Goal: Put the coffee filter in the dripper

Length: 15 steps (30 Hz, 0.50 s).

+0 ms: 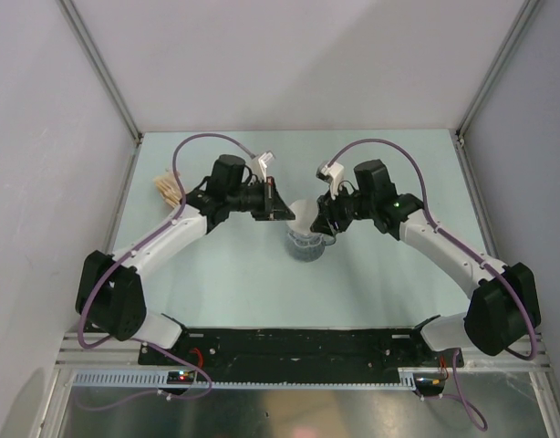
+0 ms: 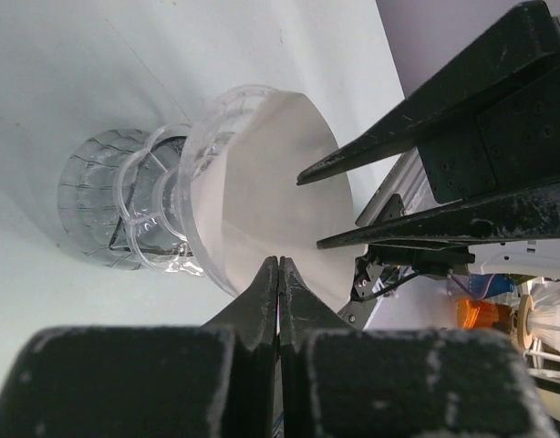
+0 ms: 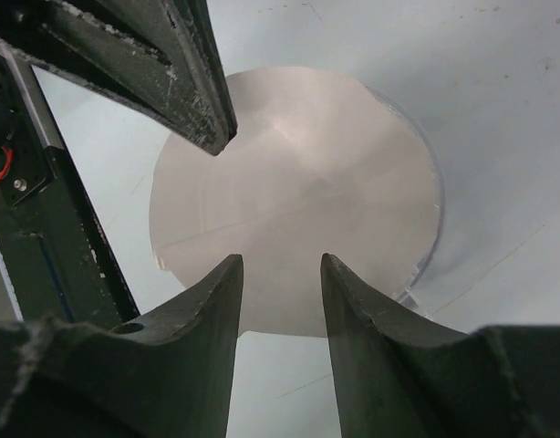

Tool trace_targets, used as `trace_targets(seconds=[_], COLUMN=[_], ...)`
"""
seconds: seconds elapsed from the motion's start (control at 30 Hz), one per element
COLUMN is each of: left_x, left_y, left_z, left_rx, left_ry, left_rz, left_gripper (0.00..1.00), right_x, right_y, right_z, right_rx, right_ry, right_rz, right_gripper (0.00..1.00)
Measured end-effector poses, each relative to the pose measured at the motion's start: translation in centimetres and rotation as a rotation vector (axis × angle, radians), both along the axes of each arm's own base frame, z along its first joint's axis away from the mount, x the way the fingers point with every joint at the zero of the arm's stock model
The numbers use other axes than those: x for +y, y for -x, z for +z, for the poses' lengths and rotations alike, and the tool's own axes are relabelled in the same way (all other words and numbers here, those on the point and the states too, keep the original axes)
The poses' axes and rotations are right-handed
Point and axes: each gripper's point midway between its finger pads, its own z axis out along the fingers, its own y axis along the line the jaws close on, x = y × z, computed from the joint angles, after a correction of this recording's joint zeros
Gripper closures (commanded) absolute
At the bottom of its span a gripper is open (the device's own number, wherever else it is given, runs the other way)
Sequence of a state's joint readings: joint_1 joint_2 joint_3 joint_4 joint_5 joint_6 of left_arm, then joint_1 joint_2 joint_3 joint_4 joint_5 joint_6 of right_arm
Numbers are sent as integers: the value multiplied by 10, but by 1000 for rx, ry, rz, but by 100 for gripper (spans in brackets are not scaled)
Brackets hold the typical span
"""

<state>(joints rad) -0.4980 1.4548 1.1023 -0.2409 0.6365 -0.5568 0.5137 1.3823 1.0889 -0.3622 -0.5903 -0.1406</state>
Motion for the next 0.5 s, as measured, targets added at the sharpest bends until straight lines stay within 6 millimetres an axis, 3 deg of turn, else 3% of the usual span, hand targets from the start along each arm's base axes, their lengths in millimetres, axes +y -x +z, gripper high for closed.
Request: trace_targets(seconds=[0.27,0.5], left_x=[-8,-8], left_y=[7,6], left_z=[-2,-3], left_rx=[-6,-15], left_ry=[3,-1], left_rz=[-28,-27], left_gripper=[99,90], right_x=[-4,-2], right_y=[-1,-2], right_z=[-4,2], right_rx=[-10,-25], right_ry=[30,26], right_rz=[-3,5], right_gripper=[54,50])
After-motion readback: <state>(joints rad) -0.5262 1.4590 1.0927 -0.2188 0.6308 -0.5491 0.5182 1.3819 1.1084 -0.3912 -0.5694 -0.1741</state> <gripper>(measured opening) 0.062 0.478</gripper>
